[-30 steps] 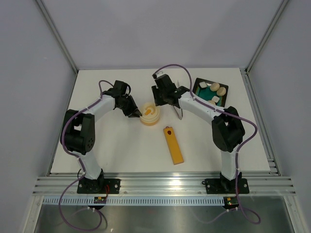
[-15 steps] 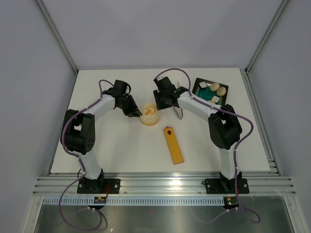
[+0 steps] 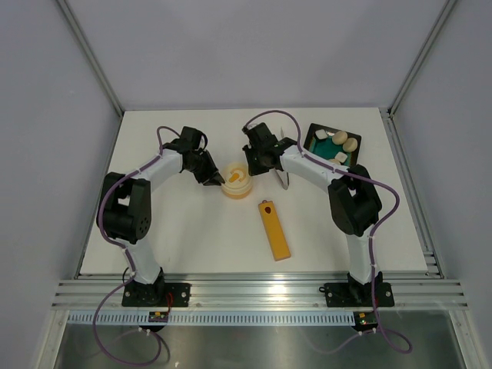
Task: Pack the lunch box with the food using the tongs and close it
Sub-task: Close the box lid on the packing box.
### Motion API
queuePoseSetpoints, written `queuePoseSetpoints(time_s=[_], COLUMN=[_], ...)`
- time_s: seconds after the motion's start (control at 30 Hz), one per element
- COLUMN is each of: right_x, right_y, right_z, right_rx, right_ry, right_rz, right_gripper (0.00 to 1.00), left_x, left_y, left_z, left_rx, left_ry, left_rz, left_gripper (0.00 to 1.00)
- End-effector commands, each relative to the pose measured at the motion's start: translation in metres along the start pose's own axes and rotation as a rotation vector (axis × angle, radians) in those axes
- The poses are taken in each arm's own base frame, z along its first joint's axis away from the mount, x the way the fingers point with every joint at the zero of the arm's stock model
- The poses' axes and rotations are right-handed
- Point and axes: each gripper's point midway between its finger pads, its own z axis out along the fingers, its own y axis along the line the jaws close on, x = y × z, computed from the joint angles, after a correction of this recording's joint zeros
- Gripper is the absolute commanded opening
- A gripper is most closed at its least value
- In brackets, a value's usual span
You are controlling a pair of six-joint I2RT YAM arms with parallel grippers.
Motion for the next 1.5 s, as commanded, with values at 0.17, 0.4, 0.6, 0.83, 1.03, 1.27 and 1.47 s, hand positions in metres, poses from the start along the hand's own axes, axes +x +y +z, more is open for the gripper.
queuePoseSetpoints(time_s=[0.17,0.4,0.6,0.83,1.03,1.27,1.47], right_x=[0.002,0.005,0.006,0.015,0.020,0.029,0.035], right_y=[0.011,0.012,0.013,0.017,0.021,0.028,0.033], right_z=[-0.003,-0.008,-0.016,-0.019,-0.025,-0.023,-0.024], right_rx=[-0.060,-0.065,-0.068,-0.072,-0.084,-0.102,-0.112], right_ry=[0.000,-0.004,-0.009,0.002,0.005,0.026,0.035], right_rz=[0.011,0.021,0.024,0.015,0.011,0.009,0.003], right_gripper=[0.18,0.15,0.16,0.15,0.15,0.15,0.15], left_x=[-0.010,-0.012,-0.014,-0.016,-0.020,-0.024,-0.026], left_y=[-0.014,-0.015,-0.017,-0.018,-0.019,-0.024,-0.026], left_z=[-0.003,-0.003,-0.002,0.000,0.003,0.001,0.001], left_rx=[0.027,0.029,0.031,0.026,0.025,0.026,0.028], left_ry=[-0.031,-0.035,-0.035,-0.036,-0.035,-0.041,-0.043], left_rz=[0.034,0.032,0.031,0.033,0.033,0.037,0.040], left_gripper=[0.22,0.22,0.22,0.22,0.22,0.22,0.22])
